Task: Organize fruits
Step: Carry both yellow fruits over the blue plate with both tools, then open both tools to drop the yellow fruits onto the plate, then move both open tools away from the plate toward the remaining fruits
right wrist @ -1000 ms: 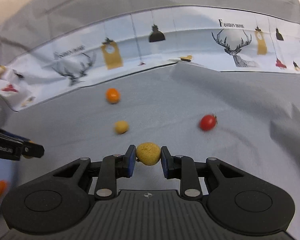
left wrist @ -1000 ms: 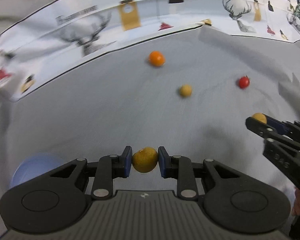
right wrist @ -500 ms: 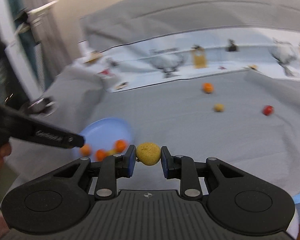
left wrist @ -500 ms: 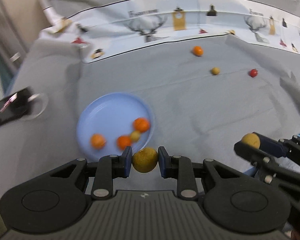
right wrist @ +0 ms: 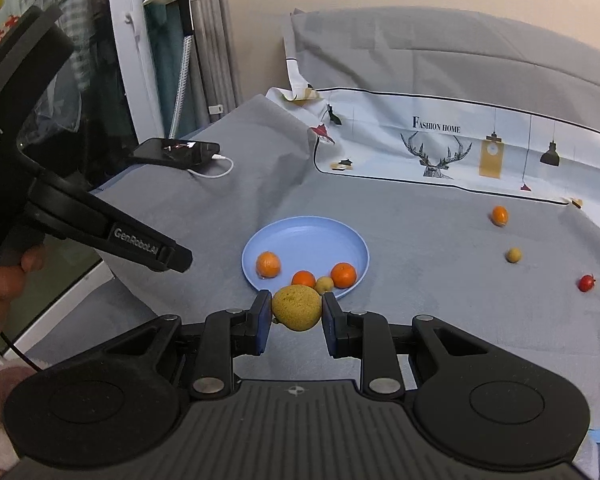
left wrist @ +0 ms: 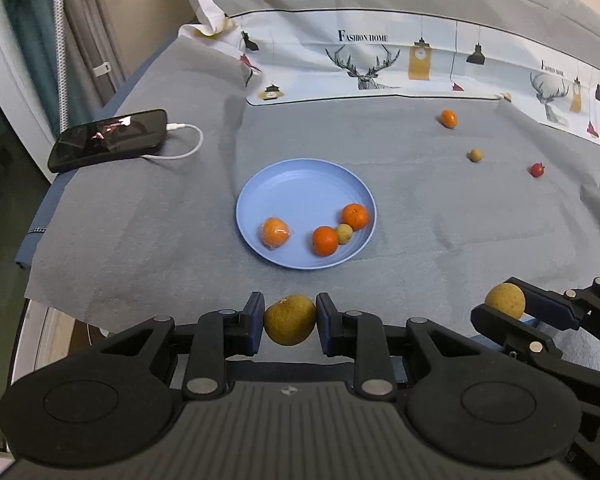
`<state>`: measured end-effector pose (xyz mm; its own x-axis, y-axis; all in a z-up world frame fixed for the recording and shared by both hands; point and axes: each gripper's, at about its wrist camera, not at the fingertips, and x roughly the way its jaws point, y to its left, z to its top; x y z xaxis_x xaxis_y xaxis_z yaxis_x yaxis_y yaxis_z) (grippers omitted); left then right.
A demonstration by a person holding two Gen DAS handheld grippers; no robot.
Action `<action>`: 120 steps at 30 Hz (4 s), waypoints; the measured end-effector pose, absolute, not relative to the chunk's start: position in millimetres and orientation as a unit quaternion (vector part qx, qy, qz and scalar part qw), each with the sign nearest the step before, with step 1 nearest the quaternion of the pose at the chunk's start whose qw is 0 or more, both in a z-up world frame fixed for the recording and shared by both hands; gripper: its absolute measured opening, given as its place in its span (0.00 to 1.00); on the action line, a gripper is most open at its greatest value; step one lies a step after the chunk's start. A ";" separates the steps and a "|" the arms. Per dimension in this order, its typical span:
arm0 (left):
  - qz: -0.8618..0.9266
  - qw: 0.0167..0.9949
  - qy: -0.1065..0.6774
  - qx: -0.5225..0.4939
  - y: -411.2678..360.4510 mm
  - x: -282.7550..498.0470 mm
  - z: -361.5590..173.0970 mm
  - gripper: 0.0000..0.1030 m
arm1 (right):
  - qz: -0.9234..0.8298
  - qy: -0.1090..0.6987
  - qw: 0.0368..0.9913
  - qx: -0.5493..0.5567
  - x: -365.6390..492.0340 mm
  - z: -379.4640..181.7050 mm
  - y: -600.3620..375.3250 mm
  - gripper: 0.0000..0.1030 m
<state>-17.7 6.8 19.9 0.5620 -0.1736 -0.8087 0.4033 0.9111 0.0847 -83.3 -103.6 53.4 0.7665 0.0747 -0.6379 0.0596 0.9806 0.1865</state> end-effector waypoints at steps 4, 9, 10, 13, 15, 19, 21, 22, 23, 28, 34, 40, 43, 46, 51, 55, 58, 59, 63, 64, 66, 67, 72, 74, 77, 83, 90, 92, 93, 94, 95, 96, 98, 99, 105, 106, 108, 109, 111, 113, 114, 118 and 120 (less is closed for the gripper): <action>-0.166 0.875 0.437 0.124 10.8 -16.0 20.9 0.29 | -0.002 0.344 0.934 0.093 -83.1 55.2 -100.8 0.27; -0.167 0.876 0.435 0.124 10.8 -15.7 20.9 0.29 | -0.004 0.346 0.934 0.085 -79.1 55.1 -97.7 0.27; -0.167 0.876 0.435 0.124 10.4 -16.0 20.7 0.29 | -0.004 0.347 0.934 0.084 -78.7 54.8 -97.0 0.27; -0.167 0.875 0.437 0.125 10.1 -15.4 20.5 0.29 | -0.004 0.348 0.934 0.084 -78.4 54.3 -96.0 0.27; -0.168 0.875 0.436 0.127 9.7 -15.0 20.2 0.29 | -0.006 0.348 0.934 0.084 -77.8 54.0 -95.2 0.27; -0.169 0.874 0.436 0.131 8.3 -14.6 19.0 0.29 | -0.006 0.349 0.933 0.086 -78.3 54.0 -95.9 0.27; -0.170 0.873 0.437 0.131 7.8 -14.6 18.4 0.29 | -0.006 0.349 0.933 0.086 -78.5 54.0 -96.3 0.27; -0.170 0.873 0.437 0.132 7.4 -14.1 18.3 0.29 | -0.006 0.349 0.933 0.086 -78.6 54.0 -96.4 0.27; -0.170 0.873 0.437 0.132 7.2 -14.0 18.2 0.29 | -0.006 0.349 0.933 0.086 -78.6 54.0 -96.6 0.27; -0.170 0.873 0.437 0.132 7.2 -14.2 18.1 0.29 | -0.005 0.350 0.933 0.087 -78.1 53.7 -96.5 0.27; -0.171 0.872 0.438 0.134 6.7 -14.1 17.1 0.29 | -0.006 0.351 0.932 0.088 -77.2 53.6 -95.7 0.27; -0.172 0.871 0.440 0.135 6.5 -13.5 14.5 0.29 | -0.005 0.353 0.931 0.090 -76.3 52.0 -94.8 0.27; -0.171 0.871 0.441 0.136 6.5 -12.7 14.0 0.29 | -0.005 0.355 0.931 0.090 -75.1 50.7 -93.6 0.27; -0.170 0.870 0.443 0.136 6.2 -11.0 13.6 0.29 | -0.004 0.357 0.930 0.090 -73.9 50.0 -93.6 0.27; -0.170 0.868 0.446 0.137 6.6 -7.9 12.0 0.29 | -0.006 0.362 0.928 0.091 -72.0 48.3 -94.5 0.27; -0.169 0.867 0.448 0.137 7.1 -4.2 10.5 0.30 | -0.007 0.366 0.926 0.094 -68.8 46.3 -95.3 0.27; -0.166 0.866 0.452 0.136 6.9 0.5 6.5 0.29 | -0.008 0.371 0.924 0.095 -64.2 44.0 -95.6 0.27; -0.165 0.865 0.454 0.136 7.0 3.0 5.1 0.29 | -0.008 0.373 0.923 0.096 -62.5 42.9 -96.1 0.27; -0.157 0.864 0.459 0.135 6.0 16.6 -0.8 0.30 | -0.012 0.380 0.920 0.095 -53.8 37.3 -97.0 0.27; -0.155 0.864 0.460 0.135 5.5 20.5 -2.4 0.30 | -0.013 0.383 0.919 0.095 -50.6 35.5 -97.8 0.27; -0.149 0.863 0.463 0.134 3.9 30.5 -6.6 0.30 | -0.014 0.388 0.917 0.095 -43.3 31.9 -100.0 0.27; -0.147 0.863 0.465 0.134 2.7 36.2 -9.2 0.30 | -0.014 0.390 0.916 0.095 -39.7 30.1 -101.1 0.27; -0.139 0.859 0.475 0.131 -3.4 66.7 -21.3 0.30 | -0.013 0.400 0.912 0.087 -16.8 18.8 -105.5 0.27; -0.136 0.857 0.479 0.130 -6.7 80.4 -26.4 0.30 | -0.011 0.403 0.911 0.083 -5.5 13.9 -107.5 0.27; -0.132 0.856 0.484 0.126 -13.2 101.5 -34.4 0.30 | -0.007 0.407 0.910 0.080 17.2 5.1 -111.8 0.27; -0.125 0.854 0.490 0.119 -28.1 142.3 -54.5 0.29 | -0.003 0.409 0.910 0.068 68.9 -17.4 -123.3 0.27; -0.122 0.845 0.508 0.113 -43.2 180.2 -85.2 0.29 | 0.011 0.422 0.905 0.055 119.4 -49.9 -133.7 0.27; -0.119 0.841 0.516 0.112 -47.3 188.6 -93.9 0.29 | 0.017 0.429 0.902 0.048 129.7 -60.7 -134.6 0.27; -0.117 0.840 0.518 0.111 -48.6 191.9 -97.4 0.29 | 0.019 0.434 0.900 0.045 134.6 -66.2 -134.5 0.27; -0.115 0.839 0.520 0.111 -49.9 194.7 -100.8 0.29 | 0.022 0.438 0.898 0.043 138.3 -71.6 -135.0 0.27; -0.115 0.839 0.520 0.111 -50.8 197.5 -103.8 0.29 | 0.022 0.440 0.897 0.043 141.1 -76.4 -135.7 0.27; -0.116 0.839 0.520 0.111 -51.8 199.8 -106.8 0.29 | 0.022 0.442 0.896 0.043 143.9 -80.5 -136.2 0.27; -0.117 0.839 0.520 0.112 -54.0 202.7 -110.9 0.44 | 0.026 0.446 0.894 0.040 149.2 -87.4 -136.3 0.28; -0.112 0.841 0.515 0.121 -55.5 201.5 -110.4 0.73 | 0.034 0.448 0.893 0.040 151.9 -90.7 -136.2 0.28; -0.133 0.866 0.446 0.180 -57.7 162.7 -87.2 1.00 | 0.031 0.431 0.902 -0.005 137.2 -83.7 -132.0 0.93; -0.133 0.867 0.444 0.185 -54.4 154.9 -84.3 1.00 | 0.038 0.434 0.900 -0.008 128.8 -79.7 -131.3 0.94; -0.135 0.870 0.438 0.182 -44.2 137.5 -77.5 1.00 | 0.033 0.435 0.900 -0.013 109.3 -71.1 -130.3 0.96; -0.140 0.870 0.438 0.180 -38.0 128.2 -73.4 1.00 | 0.029 0.433 0.901 -0.015 98.8 -66.4 -129.6 0.97; -0.144 0.869 0.440 0.176 -26.7 112.2 -66.0 1.00 | 0.027 0.431 0.902 -0.013 79.0 -56.5 -128.4 0.98; -0.142 0.871 0.441 0.166 -14.4 96.1 -57.6 1.00 | 0.021 0.429 0.903 -0.006 59.7 -45.4 -124.8 0.99; -0.141 0.871 0.443 0.158 -8.2 89.5 -53.3 1.00 | 0.017 0.429 0.903 -0.001 50.9 -39.7 -123.1 0.99; -0.140 0.875 0.449 0.114 14.7 62.8 -35.5 1.00 | -0.008 0.421 0.907 0.022 22.0 -17.8 -116.6 0.99; -0.140 0.879 0.445 0.102 21.2 52.1 -28.4 1.00 | -0.023 0.413 0.910 0.035 10.0 -7.9 -112.7 0.99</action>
